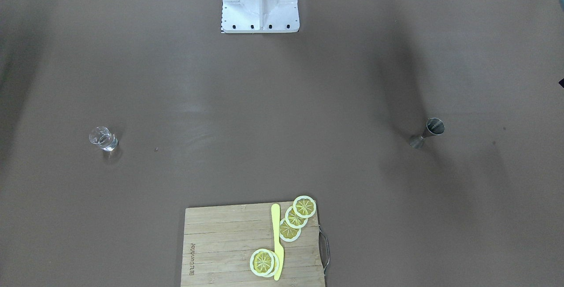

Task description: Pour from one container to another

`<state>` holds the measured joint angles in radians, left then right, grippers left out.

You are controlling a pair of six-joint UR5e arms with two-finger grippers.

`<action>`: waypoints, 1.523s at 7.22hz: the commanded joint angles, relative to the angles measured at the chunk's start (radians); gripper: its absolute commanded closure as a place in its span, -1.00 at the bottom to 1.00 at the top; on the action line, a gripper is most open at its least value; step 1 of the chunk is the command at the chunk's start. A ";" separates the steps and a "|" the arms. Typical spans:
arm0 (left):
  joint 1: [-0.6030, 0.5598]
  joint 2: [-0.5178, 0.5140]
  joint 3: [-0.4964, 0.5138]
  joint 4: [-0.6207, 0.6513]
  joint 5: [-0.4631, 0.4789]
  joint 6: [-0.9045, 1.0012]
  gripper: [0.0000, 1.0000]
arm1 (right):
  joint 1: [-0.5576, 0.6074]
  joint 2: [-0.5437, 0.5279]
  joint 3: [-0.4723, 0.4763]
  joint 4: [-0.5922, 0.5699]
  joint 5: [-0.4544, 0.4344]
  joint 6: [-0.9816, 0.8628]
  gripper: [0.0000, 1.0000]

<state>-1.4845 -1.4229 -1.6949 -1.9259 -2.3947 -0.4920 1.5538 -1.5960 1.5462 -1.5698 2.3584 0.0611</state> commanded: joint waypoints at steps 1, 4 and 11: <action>0.000 -0.004 0.010 0.002 -0.026 0.000 -0.96 | 0.009 -0.002 0.002 -0.001 0.001 -0.001 -1.00; 0.001 -0.033 0.043 -0.001 -0.018 0.001 -0.96 | 0.009 -0.004 0.002 -0.001 -0.005 0.000 -1.00; 0.003 -0.036 0.046 -0.001 -0.018 0.004 -0.96 | 0.015 -0.004 0.002 0.001 -0.005 -0.001 -1.00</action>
<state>-1.4821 -1.4585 -1.6491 -1.9268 -2.4129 -0.4879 1.5682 -1.5989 1.5478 -1.5700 2.3531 0.0600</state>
